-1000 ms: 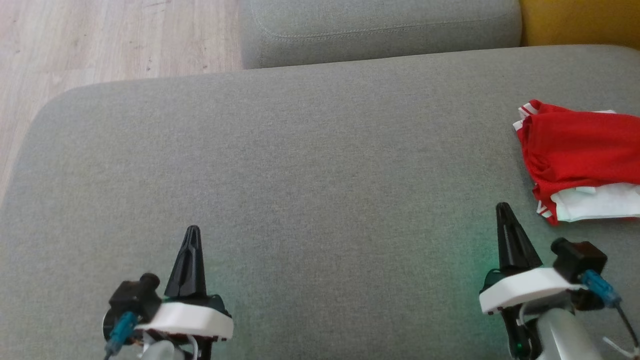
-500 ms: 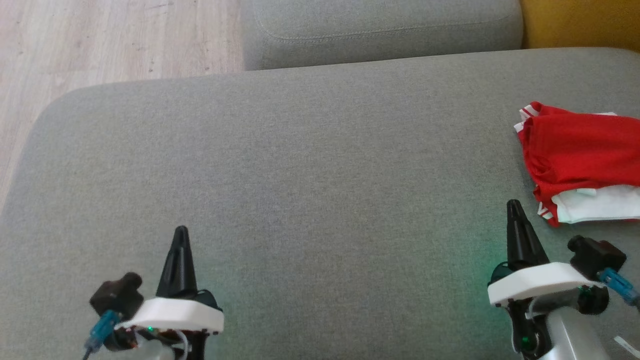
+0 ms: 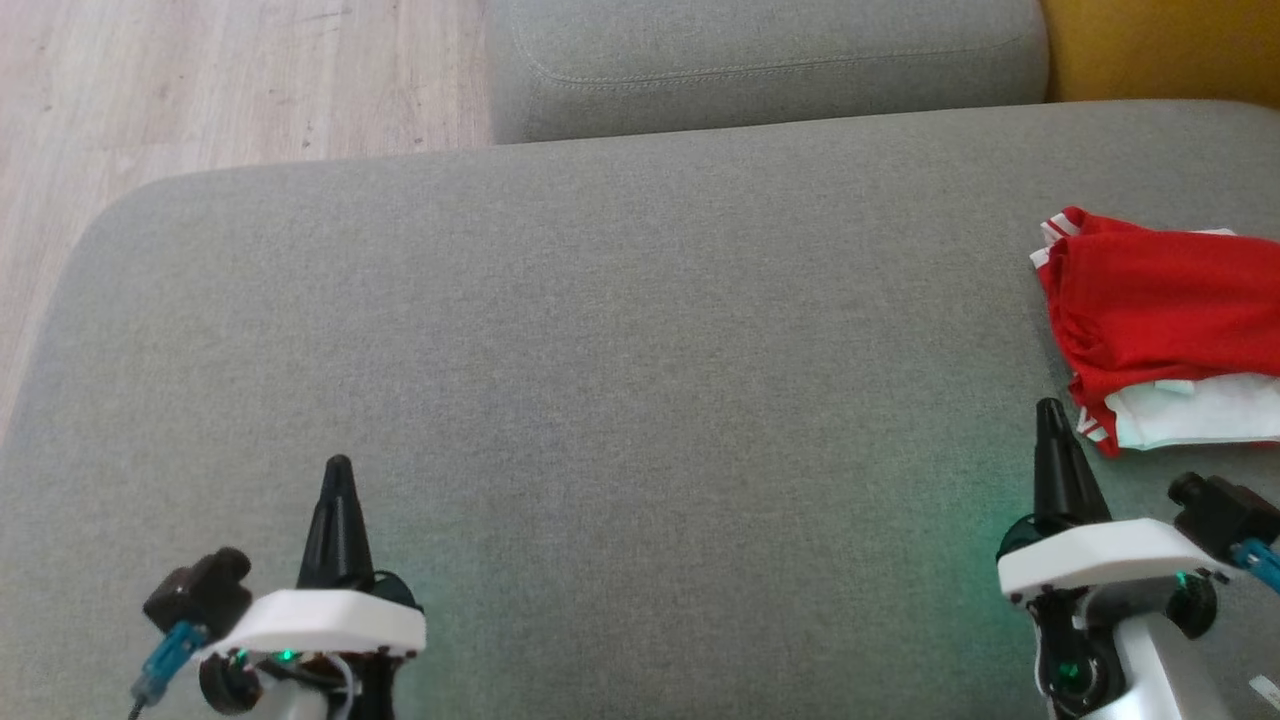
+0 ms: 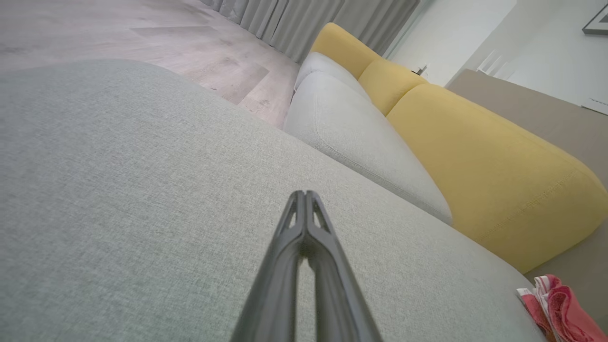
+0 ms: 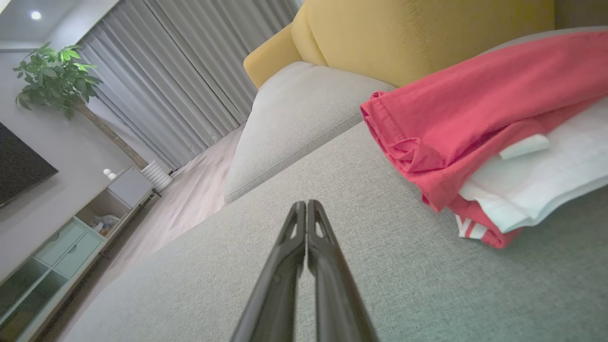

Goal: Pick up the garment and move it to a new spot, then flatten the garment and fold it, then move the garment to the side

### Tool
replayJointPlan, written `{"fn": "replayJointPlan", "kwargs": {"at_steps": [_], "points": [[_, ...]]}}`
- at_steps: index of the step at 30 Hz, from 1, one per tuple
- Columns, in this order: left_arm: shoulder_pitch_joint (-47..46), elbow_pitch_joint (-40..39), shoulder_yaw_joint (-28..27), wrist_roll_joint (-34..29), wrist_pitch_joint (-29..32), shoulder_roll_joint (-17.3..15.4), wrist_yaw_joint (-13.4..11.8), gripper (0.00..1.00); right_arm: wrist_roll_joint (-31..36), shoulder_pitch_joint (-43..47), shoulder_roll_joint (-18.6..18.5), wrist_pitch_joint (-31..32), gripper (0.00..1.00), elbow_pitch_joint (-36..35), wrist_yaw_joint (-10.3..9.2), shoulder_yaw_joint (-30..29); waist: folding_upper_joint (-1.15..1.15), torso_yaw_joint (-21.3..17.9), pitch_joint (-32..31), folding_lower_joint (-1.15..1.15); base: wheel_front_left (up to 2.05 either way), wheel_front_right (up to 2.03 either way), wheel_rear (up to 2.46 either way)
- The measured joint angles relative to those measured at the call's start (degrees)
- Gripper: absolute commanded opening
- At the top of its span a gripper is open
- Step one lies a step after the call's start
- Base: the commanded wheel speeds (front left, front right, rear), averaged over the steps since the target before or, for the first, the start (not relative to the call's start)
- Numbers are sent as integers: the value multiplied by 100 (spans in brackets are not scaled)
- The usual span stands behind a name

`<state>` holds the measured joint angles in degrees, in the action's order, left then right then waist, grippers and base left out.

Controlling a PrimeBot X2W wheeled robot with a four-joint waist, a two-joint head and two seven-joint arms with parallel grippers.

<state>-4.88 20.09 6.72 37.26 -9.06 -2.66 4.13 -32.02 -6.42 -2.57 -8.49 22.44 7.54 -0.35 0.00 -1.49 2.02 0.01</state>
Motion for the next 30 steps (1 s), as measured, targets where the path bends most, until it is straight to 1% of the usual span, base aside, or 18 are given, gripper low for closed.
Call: {"fn": "replayJointPlan", "kwargs": {"at_steps": [4,30], "points": [[0,-18,-105,235,60,0,43,0,-266,1,0,53,0,-23,0,-25,0,7,-8,0,0,0,0],[2,-130,-339,1722,483,1,99,0,-1885,9,0,450,0,-191,0,-222,0,47,-59,0,0,0,0]]}}
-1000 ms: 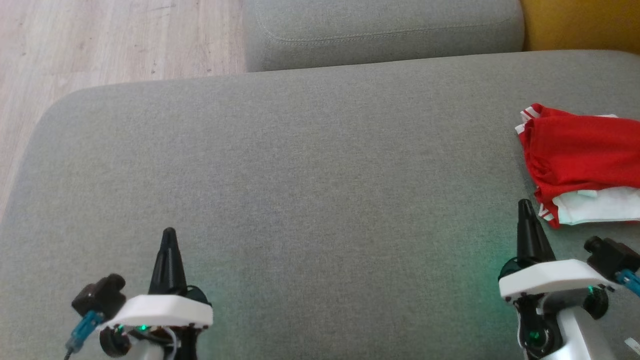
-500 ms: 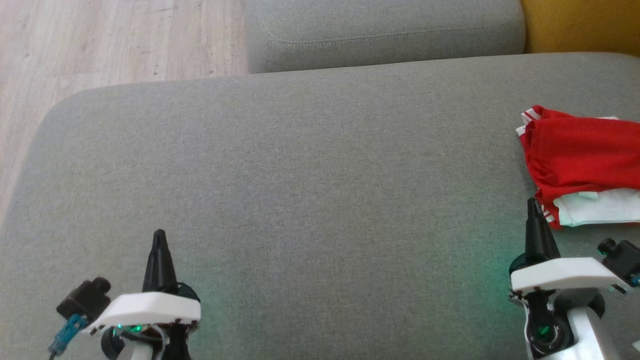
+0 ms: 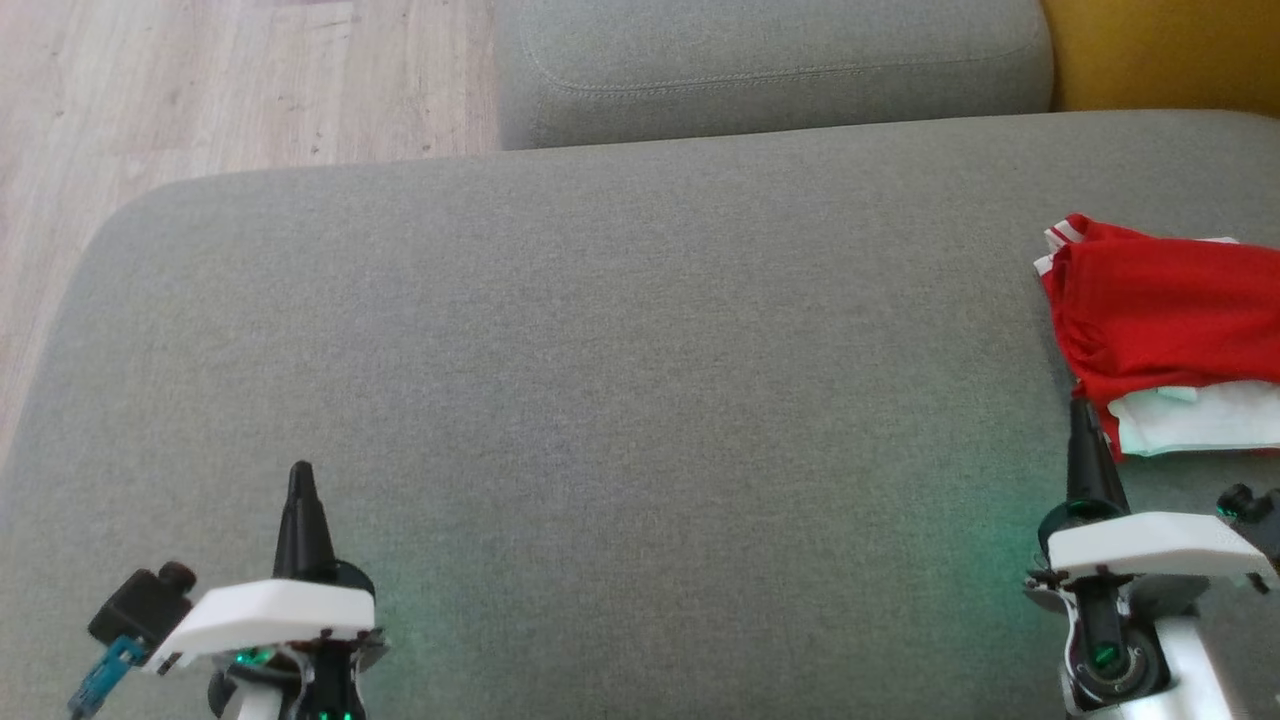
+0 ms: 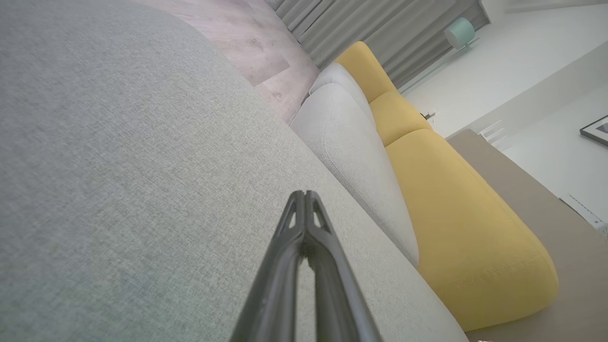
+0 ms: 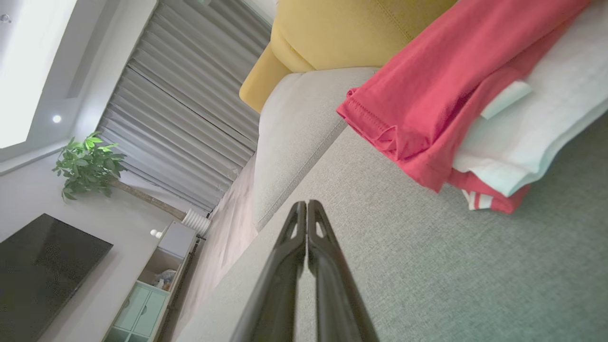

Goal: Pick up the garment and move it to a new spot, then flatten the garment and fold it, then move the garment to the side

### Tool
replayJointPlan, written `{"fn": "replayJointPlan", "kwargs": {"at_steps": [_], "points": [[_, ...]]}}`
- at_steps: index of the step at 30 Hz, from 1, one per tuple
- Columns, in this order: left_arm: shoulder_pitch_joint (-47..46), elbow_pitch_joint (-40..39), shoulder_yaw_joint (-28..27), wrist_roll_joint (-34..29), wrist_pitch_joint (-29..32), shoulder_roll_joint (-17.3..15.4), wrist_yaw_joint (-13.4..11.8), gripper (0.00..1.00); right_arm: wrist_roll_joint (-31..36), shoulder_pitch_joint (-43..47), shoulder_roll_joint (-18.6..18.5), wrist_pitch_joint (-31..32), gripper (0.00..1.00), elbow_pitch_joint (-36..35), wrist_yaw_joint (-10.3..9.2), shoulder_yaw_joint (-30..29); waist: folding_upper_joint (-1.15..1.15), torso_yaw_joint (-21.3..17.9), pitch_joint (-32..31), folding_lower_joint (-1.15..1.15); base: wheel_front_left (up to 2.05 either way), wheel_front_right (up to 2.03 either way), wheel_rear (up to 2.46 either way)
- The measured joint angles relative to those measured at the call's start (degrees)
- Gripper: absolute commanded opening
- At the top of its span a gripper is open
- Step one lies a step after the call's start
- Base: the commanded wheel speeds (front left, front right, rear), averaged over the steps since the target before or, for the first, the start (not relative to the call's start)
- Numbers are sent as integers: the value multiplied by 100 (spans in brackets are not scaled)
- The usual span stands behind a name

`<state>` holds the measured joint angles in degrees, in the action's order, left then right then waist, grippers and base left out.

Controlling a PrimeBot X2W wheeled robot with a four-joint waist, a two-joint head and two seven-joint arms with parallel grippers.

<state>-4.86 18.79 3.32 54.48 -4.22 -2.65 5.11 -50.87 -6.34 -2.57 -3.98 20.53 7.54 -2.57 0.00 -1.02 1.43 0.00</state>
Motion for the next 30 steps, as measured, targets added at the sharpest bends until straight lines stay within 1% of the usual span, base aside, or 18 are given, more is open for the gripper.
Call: {"fn": "replayJointPlan", "kwargs": {"at_steps": [6,10,30], "points": [[1,-45,-142,422,121,0,2,0,-466,2,0,108,0,-43,0,-49,0,11,-14,0,0,0,0],[2,-55,-158,659,172,1,44,0,-717,4,0,171,0,-77,0,-98,0,18,-22,0,0,0,0],[6,-113,-369,1847,524,2,94,0,-2008,20,0,508,0,-207,-1,-241,0,51,-62,0,0,0,0]]}}
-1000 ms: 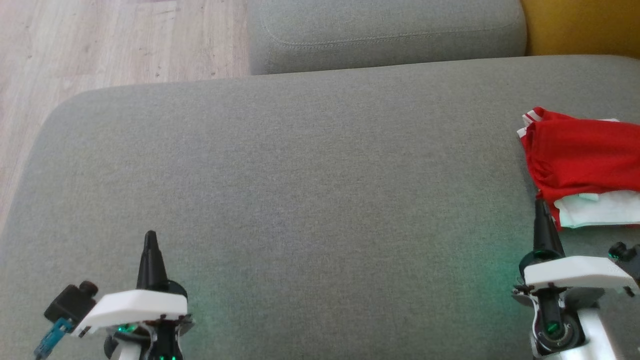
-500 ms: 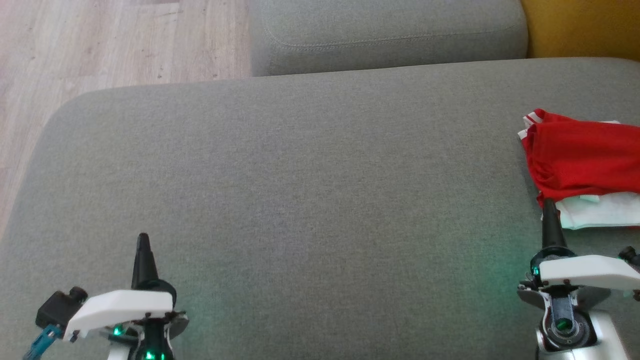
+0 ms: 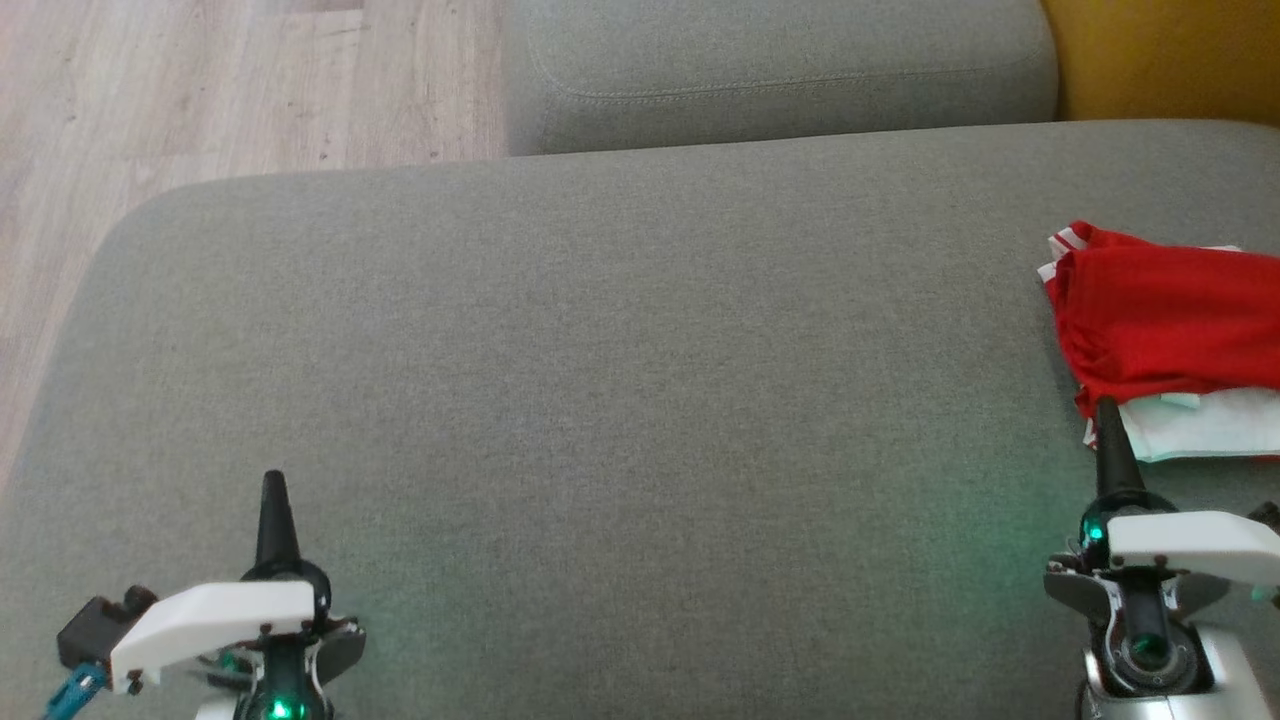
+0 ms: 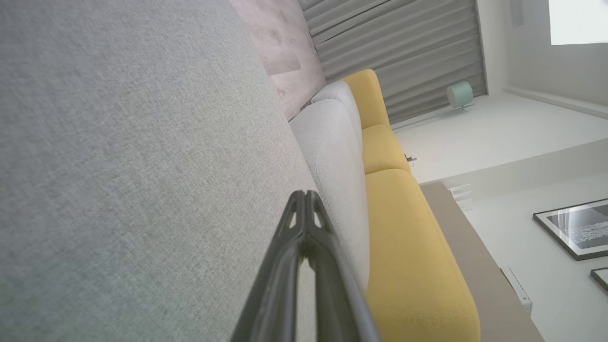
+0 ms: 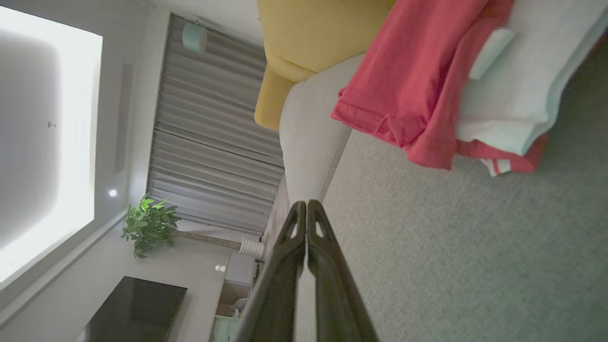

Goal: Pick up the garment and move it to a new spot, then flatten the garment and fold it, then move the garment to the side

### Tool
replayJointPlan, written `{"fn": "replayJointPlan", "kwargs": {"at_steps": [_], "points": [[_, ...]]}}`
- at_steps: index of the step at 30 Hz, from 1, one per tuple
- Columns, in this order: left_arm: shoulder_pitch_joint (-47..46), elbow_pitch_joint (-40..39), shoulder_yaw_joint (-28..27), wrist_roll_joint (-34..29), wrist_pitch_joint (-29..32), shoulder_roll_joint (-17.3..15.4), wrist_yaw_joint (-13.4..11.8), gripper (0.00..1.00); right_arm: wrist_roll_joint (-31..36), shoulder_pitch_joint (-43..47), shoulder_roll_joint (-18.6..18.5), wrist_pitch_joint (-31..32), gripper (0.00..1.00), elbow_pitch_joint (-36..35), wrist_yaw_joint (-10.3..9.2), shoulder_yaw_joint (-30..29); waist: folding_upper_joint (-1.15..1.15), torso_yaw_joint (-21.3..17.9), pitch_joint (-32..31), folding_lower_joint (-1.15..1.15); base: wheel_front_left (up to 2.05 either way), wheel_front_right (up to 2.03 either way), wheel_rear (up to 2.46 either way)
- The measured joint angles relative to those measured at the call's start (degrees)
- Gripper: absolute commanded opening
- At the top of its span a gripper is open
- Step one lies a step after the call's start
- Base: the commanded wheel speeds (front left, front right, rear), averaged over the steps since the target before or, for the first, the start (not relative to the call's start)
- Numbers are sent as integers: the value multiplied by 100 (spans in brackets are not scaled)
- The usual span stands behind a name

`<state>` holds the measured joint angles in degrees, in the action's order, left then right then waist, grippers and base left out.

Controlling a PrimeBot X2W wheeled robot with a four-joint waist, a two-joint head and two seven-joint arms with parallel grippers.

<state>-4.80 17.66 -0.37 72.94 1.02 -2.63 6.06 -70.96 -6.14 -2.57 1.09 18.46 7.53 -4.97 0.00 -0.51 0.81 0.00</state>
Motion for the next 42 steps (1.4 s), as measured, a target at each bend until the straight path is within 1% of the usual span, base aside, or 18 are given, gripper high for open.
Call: {"fn": "replayJointPlan", "kwargs": {"at_steps": [14,16,33,42], "points": [[2,-60,-167,770,219,2,10,0,-843,8,0,197,0,-86,0,-110,0,21,-26,0,0,0,0],[3,-78,-178,879,245,2,51,0,-973,20,0,242,0,-102,0,-125,0,25,-30,0,0,0,0],[27,-146,-370,1879,505,3,103,0,-2058,122,0,505,0,-207,0,-270,0,51,-63,0,0,0,0],[31,-147,-377,1892,528,3,103,0,-2081,122,0,505,0,-213,0,-271,0,51,-63,0,0,0,0]]}}
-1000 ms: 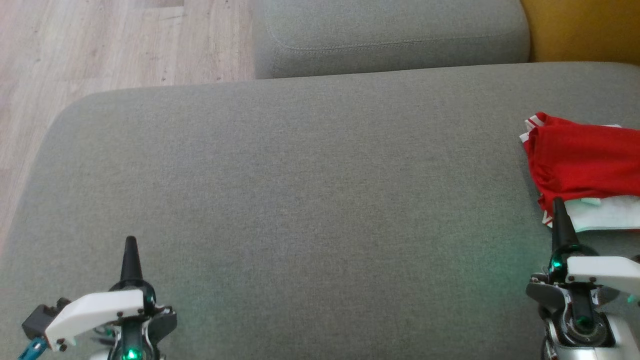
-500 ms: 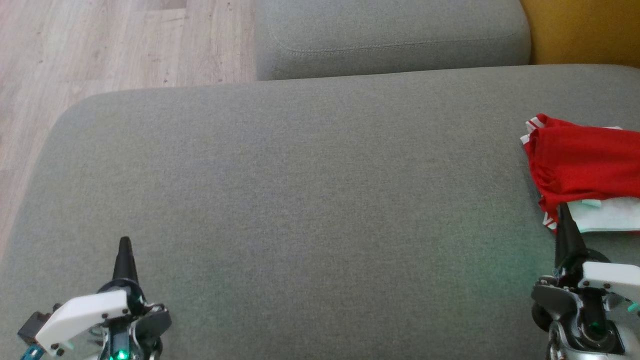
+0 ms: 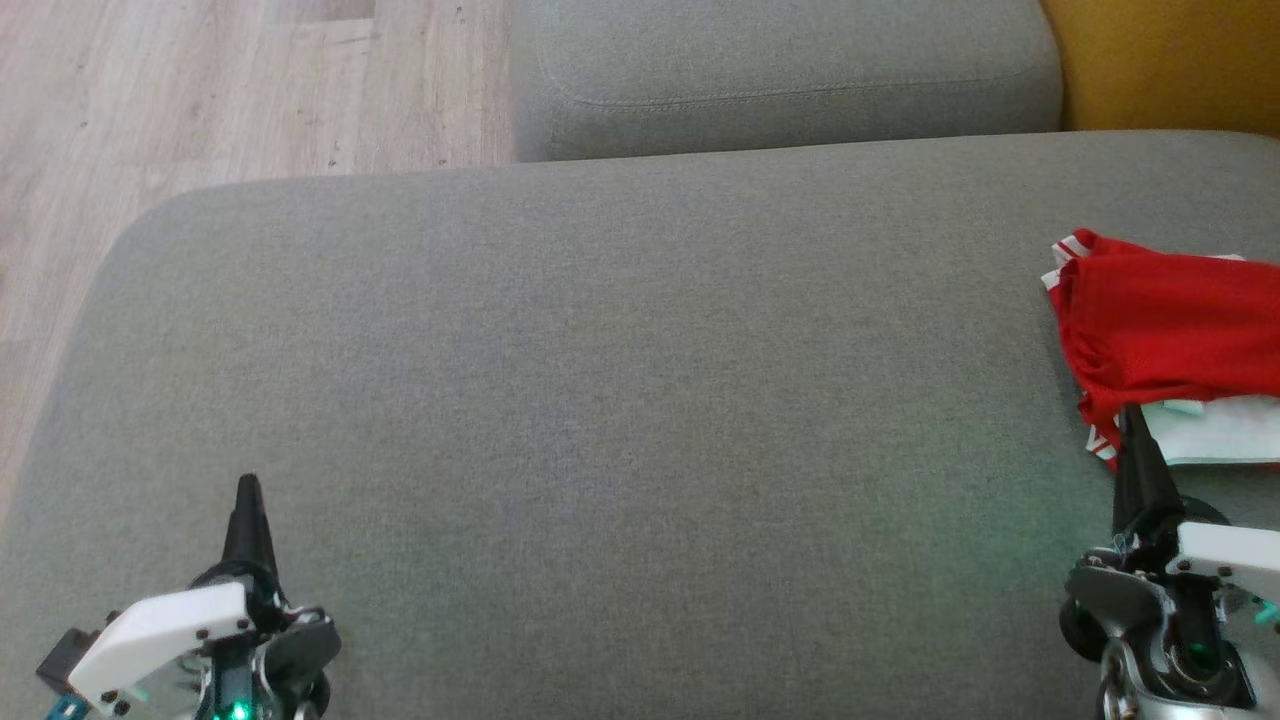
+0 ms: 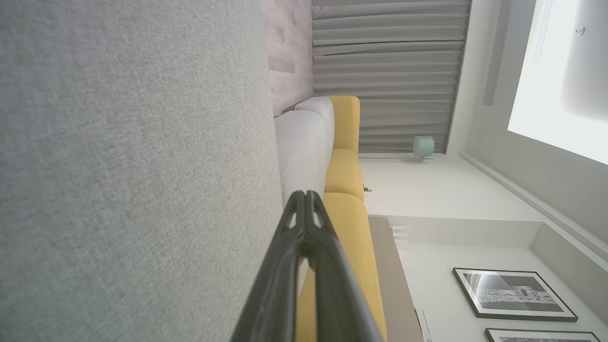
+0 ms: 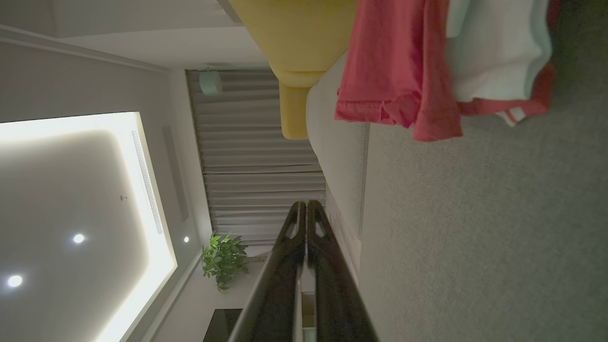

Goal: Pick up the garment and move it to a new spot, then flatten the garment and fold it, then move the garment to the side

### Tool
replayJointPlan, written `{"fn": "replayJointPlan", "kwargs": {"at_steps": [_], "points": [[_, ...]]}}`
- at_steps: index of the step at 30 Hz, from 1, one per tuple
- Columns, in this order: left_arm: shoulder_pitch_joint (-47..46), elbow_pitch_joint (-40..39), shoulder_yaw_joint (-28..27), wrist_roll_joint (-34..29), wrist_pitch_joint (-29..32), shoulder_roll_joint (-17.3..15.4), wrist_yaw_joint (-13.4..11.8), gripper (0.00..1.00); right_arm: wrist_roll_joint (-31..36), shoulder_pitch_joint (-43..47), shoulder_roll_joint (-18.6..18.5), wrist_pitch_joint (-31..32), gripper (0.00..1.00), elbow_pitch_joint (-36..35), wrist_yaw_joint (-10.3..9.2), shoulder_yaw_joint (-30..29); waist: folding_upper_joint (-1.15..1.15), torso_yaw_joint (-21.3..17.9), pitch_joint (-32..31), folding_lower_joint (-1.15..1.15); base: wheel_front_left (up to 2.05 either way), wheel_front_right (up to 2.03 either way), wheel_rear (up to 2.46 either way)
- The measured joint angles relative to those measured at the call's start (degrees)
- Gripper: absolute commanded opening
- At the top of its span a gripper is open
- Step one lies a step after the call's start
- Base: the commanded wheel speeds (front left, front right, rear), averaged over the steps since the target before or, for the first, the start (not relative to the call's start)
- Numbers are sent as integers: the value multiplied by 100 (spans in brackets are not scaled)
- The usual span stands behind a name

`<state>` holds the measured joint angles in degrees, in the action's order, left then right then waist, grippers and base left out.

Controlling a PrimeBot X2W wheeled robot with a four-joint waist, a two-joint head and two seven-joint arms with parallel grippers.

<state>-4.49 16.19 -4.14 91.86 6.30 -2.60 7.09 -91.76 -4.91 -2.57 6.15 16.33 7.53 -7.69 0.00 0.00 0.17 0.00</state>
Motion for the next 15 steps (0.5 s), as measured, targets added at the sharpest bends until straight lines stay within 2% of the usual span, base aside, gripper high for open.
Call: {"fn": "replayJointPlan", "kwargs": {"at_steps": [15], "points": [[1,0,-1,0,0,0,0,0,0,0,0,0,0,-8,0,0,0,0,0,0,0,0,0]]}}
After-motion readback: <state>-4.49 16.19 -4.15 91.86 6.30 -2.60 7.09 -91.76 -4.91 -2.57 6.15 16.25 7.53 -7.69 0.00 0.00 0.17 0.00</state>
